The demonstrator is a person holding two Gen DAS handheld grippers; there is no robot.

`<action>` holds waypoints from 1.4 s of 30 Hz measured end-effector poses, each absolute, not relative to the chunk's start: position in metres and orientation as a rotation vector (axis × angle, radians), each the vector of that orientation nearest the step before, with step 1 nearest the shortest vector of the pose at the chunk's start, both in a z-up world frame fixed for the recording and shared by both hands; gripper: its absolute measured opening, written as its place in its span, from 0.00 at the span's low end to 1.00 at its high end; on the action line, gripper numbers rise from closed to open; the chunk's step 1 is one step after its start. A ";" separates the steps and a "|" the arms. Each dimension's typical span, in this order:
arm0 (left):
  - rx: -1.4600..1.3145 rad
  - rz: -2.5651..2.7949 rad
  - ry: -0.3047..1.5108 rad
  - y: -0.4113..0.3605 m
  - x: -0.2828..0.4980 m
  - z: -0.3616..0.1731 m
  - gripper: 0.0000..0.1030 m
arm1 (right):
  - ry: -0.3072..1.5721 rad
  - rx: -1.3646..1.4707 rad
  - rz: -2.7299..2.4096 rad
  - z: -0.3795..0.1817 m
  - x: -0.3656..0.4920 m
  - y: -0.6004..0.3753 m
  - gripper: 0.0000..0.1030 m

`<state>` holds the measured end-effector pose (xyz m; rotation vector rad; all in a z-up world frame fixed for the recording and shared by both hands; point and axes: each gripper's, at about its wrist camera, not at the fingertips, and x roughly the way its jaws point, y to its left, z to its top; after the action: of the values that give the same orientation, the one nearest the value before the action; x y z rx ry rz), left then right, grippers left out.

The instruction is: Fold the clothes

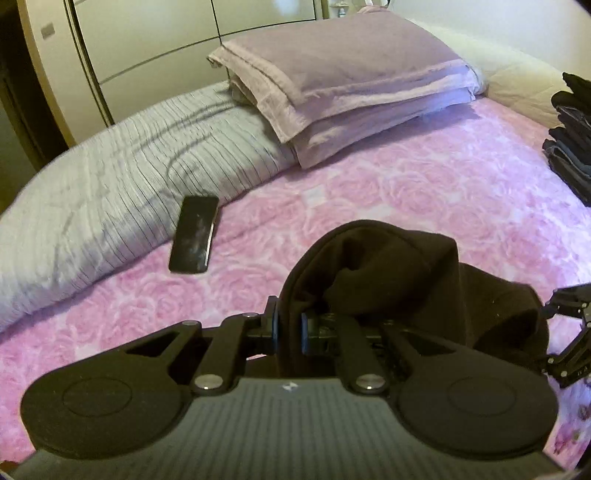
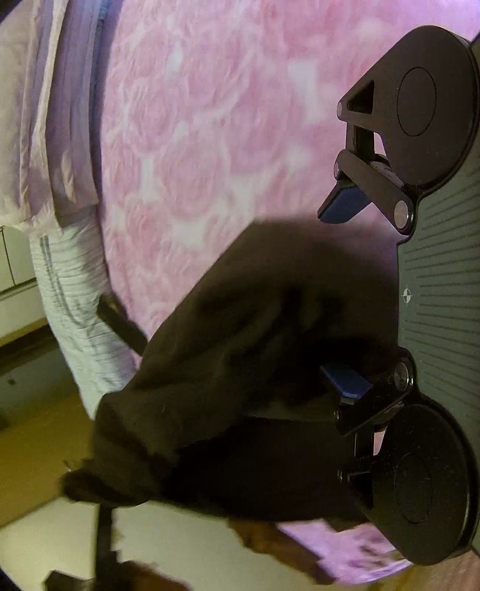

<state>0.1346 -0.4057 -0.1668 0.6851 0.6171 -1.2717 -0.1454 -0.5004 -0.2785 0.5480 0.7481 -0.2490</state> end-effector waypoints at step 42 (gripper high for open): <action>0.223 -1.676 0.401 -0.329 -0.012 0.100 0.11 | 0.427 -0.063 -0.853 0.209 -0.340 -0.476 0.17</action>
<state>-0.0121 -0.3291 0.1002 0.2231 0.4012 -1.6761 -0.3398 -0.4759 0.2091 -0.0631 0.4275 -0.8528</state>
